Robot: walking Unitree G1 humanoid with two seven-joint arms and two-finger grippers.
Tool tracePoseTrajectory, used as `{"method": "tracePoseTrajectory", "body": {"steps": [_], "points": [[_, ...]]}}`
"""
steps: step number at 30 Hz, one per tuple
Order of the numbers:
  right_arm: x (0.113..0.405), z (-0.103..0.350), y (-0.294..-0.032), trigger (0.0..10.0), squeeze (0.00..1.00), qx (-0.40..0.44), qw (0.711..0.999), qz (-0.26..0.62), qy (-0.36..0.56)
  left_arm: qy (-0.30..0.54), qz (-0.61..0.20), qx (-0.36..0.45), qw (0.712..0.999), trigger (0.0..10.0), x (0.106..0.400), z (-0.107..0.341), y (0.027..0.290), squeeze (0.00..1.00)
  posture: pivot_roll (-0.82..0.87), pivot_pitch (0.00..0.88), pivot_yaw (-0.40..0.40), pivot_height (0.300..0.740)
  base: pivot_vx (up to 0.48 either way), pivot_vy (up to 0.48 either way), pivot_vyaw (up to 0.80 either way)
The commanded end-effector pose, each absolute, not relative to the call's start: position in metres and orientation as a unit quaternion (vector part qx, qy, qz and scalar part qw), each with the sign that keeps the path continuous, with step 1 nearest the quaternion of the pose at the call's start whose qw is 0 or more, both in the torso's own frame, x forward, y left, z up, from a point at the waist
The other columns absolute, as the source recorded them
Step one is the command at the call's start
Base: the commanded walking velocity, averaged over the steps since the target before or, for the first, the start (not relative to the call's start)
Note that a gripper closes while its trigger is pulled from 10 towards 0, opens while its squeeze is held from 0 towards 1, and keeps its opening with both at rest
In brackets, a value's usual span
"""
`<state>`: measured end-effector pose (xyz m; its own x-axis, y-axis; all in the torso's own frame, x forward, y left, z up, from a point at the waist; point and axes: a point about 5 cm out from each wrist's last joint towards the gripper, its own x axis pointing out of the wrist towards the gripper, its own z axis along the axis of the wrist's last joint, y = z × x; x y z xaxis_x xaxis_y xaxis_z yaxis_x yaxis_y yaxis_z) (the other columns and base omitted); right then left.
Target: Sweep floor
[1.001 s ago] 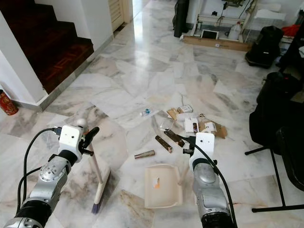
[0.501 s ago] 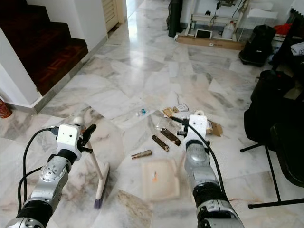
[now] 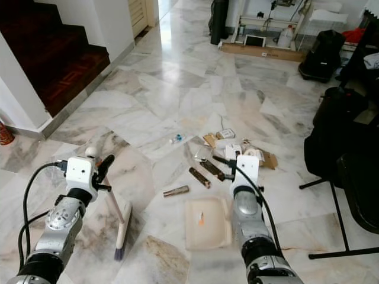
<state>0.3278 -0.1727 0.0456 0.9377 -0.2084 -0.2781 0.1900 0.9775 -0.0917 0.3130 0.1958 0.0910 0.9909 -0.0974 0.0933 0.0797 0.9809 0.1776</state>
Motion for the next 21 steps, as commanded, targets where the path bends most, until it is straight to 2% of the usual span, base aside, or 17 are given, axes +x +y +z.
{"method": "tracePoseTrajectory", "body": {"steps": [1,13,21], "points": [[0.332,0.054,-0.171,10.0,0.00,-0.029,0.988,-0.102,0.116,-0.089,-0.031,0.096,0.991,10.0,0.314,0.105,0.202,0.00,0.07,0.072,-0.055,0.740,0.000,0.000,0.00],[0.335,0.058,-0.164,10.0,0.00,-0.017,0.991,-0.090,0.099,-0.092,-0.026,0.097,0.991,10.0,0.313,0.106,0.202,0.00,0.08,0.064,-0.059,0.740,0.000,0.000,0.00],[0.334,0.057,-0.160,10.0,0.00,-0.013,0.991,-0.087,0.099,-0.094,-0.028,0.097,0.990,10.0,0.313,0.106,0.201,0.00,0.08,0.051,-0.058,0.740,0.174,0.000,0.00]]}}
